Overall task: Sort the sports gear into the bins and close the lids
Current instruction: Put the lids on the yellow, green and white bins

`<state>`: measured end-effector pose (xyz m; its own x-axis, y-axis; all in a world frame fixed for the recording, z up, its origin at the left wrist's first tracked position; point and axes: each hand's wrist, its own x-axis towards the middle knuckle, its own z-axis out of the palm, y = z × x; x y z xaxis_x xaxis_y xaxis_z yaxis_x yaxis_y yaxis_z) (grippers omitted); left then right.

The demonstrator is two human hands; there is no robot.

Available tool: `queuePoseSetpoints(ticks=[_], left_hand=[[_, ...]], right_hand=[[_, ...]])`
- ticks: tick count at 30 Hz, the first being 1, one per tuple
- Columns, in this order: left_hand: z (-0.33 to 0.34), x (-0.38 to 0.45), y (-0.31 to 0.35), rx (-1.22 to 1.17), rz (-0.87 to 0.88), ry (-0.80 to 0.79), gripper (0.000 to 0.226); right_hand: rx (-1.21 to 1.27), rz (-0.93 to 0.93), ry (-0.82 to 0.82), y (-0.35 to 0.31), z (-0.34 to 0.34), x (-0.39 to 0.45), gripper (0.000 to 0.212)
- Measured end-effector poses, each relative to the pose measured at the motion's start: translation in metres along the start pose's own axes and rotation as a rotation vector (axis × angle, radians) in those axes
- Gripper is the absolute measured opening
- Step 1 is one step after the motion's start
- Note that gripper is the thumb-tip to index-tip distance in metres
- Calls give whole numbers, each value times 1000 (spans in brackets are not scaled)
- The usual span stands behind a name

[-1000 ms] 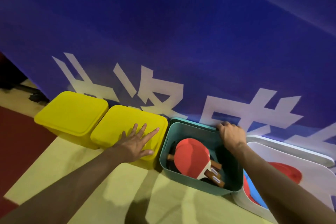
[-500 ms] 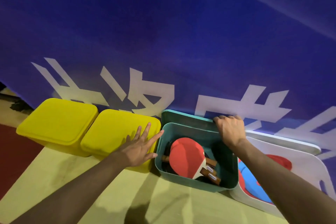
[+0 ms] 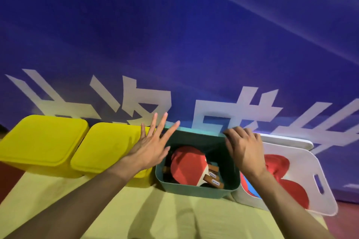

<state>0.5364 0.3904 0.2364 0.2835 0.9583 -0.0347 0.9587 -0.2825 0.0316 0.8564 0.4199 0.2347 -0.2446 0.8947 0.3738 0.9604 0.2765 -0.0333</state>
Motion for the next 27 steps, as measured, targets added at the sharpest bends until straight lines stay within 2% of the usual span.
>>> queuePoseSetpoints(ticks=[4,10,16,21,27], left_hand=[[14,-9,5,26,74,-97,86],[54,-31,16,82,151,-191,70],[88,-45,36,69,141,-385,72],[100,-42,40,62,129,-413,74],[117,-36,40,98,62,-369,94]], right_hand=[[142,47,-28,-6,18,-46,17],[302,-18,-67,-2,50,-96,21],[235,-68,-182,6,87,-131,27],[119,-54,-304,5,101,-141,21],[129,-59,-340,-2,101,-145,24]])
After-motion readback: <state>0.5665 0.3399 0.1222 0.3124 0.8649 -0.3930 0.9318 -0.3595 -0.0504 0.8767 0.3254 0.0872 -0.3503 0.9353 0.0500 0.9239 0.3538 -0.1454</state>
